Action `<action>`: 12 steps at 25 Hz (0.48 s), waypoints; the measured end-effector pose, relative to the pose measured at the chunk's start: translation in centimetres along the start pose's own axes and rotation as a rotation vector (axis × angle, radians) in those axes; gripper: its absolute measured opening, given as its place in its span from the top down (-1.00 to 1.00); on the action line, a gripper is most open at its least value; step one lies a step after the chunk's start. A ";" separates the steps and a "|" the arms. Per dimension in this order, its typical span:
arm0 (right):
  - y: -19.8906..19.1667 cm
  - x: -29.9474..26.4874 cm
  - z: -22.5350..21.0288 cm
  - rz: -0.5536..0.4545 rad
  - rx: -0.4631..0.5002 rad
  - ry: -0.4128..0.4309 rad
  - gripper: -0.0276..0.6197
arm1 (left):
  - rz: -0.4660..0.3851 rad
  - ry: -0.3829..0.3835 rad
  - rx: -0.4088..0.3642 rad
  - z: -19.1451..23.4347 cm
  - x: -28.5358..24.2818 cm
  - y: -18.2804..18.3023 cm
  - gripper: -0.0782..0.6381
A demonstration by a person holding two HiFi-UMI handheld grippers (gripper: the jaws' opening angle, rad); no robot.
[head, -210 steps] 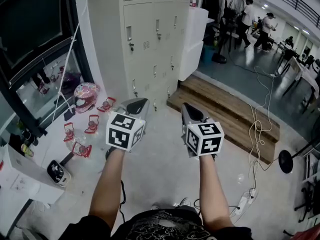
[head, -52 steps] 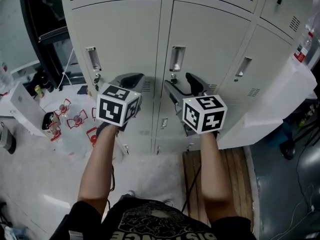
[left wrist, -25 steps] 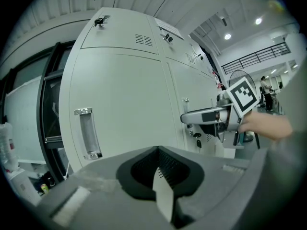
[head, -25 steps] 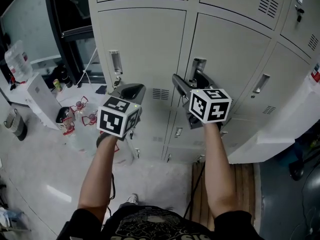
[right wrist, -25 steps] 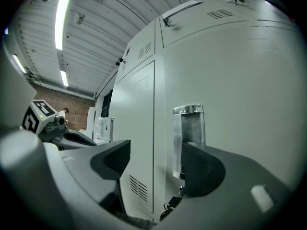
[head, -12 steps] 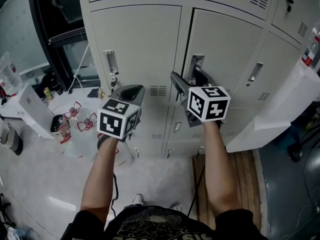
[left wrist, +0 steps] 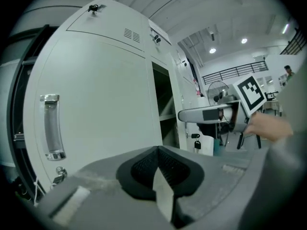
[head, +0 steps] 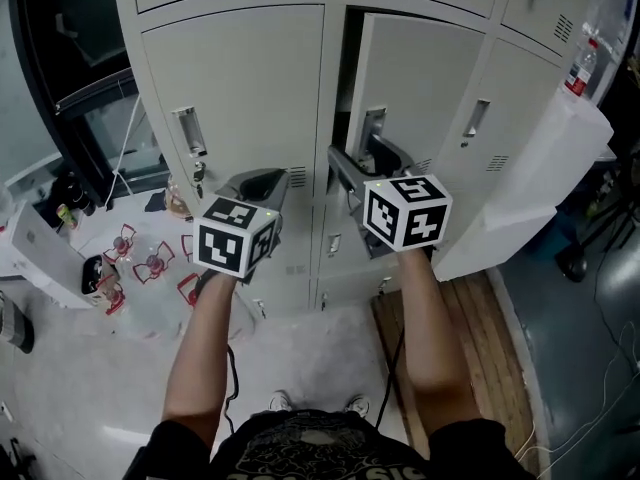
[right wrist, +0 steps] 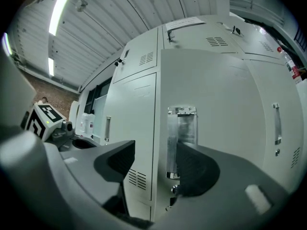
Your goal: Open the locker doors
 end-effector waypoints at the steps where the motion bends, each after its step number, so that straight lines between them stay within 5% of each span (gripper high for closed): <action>1: 0.0 0.4 0.1 -0.001 0.001 -0.010 0.13 | -0.003 -0.015 -0.002 -0.4 -0.1 0.0 0.77; 12: 0.0 4.5 0.6 -0.014 0.012 -0.123 0.25 | -0.039 -0.170 -0.032 -4.1 -1.4 1.0 0.77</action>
Point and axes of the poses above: the fingertips, and each gripper's own axes: x backward along the fingers, z to its left, y out of its top, the point moved 3 cm from there along x, backward along the fingers, and after that the axes turned 14 degrees about y, right-handed, at the moved point
